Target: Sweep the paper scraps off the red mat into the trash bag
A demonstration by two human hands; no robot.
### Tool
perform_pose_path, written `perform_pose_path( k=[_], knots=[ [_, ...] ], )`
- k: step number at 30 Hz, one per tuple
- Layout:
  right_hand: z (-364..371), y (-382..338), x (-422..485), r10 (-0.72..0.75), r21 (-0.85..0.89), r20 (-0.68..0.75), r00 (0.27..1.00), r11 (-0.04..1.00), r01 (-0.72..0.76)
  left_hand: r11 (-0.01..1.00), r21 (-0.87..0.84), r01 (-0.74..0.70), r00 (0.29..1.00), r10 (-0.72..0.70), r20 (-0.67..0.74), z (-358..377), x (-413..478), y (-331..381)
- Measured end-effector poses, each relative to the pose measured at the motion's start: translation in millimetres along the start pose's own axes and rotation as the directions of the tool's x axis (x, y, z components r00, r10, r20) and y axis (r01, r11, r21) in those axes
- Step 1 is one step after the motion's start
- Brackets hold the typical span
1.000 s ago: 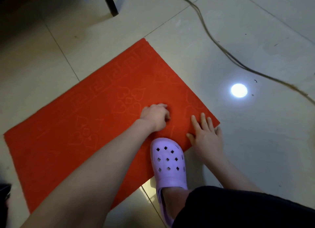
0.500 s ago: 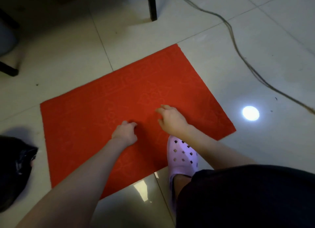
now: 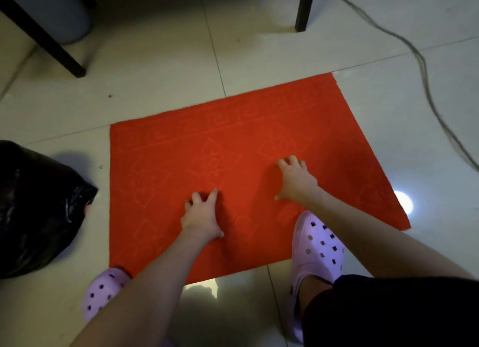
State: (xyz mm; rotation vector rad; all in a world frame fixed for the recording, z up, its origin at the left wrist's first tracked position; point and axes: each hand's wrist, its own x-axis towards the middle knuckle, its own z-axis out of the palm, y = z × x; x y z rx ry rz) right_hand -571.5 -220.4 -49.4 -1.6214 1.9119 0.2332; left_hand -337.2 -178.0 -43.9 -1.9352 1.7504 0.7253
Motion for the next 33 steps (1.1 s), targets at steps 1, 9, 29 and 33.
perform_pose_path(
  k=[1,9,29,33],
  knots=[
    [-3.2,9.2,1.6,0.041,0.018,-0.032,0.999,0.999,-0.041,1.000,0.009,-0.001,1.000,0.001,0.000,0.6,-0.3,-0.9],
    [32.2,116.1,-55.6,0.373,0.324,-0.233,0.898,0.901,-0.290,0.999,0.047,0.022,1.000,-0.023,0.015,-2.0,-2.8,4.5],
    [38.6,-48.2,-26.2,-0.305,-0.310,0.110,0.946,0.894,0.324,0.996,0.006,-0.088,0.987,0.086,0.138,-15.3,8.4,-14.6],
    [15.2,-66.3,-19.5,-0.389,-0.201,0.126,0.913,0.891,0.407,0.992,-0.076,-0.099,0.988,0.107,0.113,-42.4,5.3,-15.6]
  ],
)
